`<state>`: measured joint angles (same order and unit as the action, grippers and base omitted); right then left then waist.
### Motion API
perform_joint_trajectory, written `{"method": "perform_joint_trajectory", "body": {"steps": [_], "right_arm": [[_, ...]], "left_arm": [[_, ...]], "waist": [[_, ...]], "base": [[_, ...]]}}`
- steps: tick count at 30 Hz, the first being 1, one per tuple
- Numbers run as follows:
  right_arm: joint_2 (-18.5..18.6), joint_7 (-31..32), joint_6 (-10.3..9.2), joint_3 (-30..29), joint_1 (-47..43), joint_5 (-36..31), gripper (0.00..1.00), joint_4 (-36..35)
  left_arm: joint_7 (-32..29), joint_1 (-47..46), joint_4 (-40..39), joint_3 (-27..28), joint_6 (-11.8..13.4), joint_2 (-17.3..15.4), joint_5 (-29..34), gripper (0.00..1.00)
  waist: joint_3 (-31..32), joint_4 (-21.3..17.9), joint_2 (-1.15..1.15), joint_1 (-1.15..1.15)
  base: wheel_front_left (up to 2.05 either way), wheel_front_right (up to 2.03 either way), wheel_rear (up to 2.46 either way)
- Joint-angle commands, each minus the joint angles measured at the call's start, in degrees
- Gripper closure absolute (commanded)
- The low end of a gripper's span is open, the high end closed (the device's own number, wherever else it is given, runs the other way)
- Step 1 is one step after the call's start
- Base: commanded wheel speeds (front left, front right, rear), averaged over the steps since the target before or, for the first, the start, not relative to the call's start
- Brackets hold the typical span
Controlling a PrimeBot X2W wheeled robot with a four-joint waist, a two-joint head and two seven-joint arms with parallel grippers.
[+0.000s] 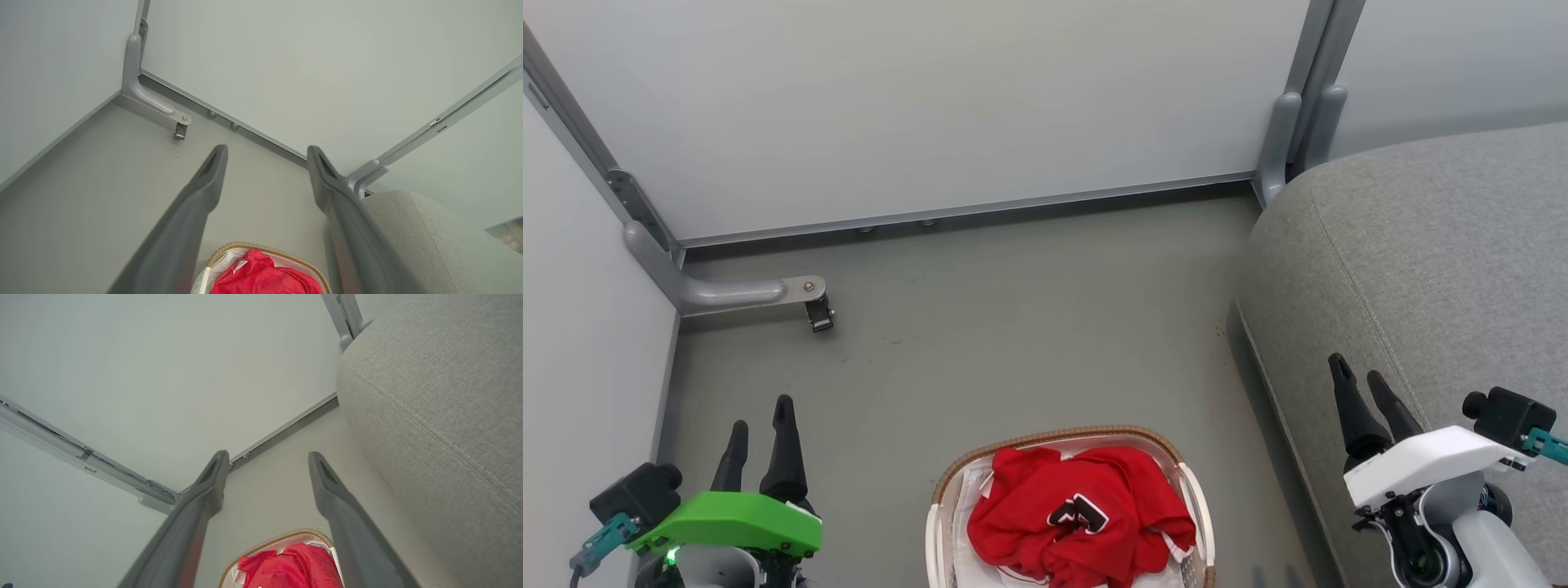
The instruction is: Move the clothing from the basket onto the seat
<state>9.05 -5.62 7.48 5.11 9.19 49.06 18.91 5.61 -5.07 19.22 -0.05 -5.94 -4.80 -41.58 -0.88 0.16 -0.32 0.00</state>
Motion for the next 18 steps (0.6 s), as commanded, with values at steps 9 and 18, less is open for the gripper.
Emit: {"method": "perform_joint_trajectory", "body": {"steps": [9,18], "right_arm": [[0.9,-1.9,0.01,1.1,1.5,-8.4,0.00,0.4],[1.3,-3.3,0.01,2.0,1.4,-14.5,0.00,1.3]], "left_arm": [[1.9,-1.6,-0.1,-1.4,0.7,-1.3,7.6,0.00],[3.3,-1.1,-0.3,-2.2,0.9,-1.4,13.1,0.00]], "waist": [[0.0,0.0,0.15,0.00],[0.1,0.0,0.18,0.00]], "base": [[0.00,0.00,0.00],[0.00,0.00,0.00]]}}
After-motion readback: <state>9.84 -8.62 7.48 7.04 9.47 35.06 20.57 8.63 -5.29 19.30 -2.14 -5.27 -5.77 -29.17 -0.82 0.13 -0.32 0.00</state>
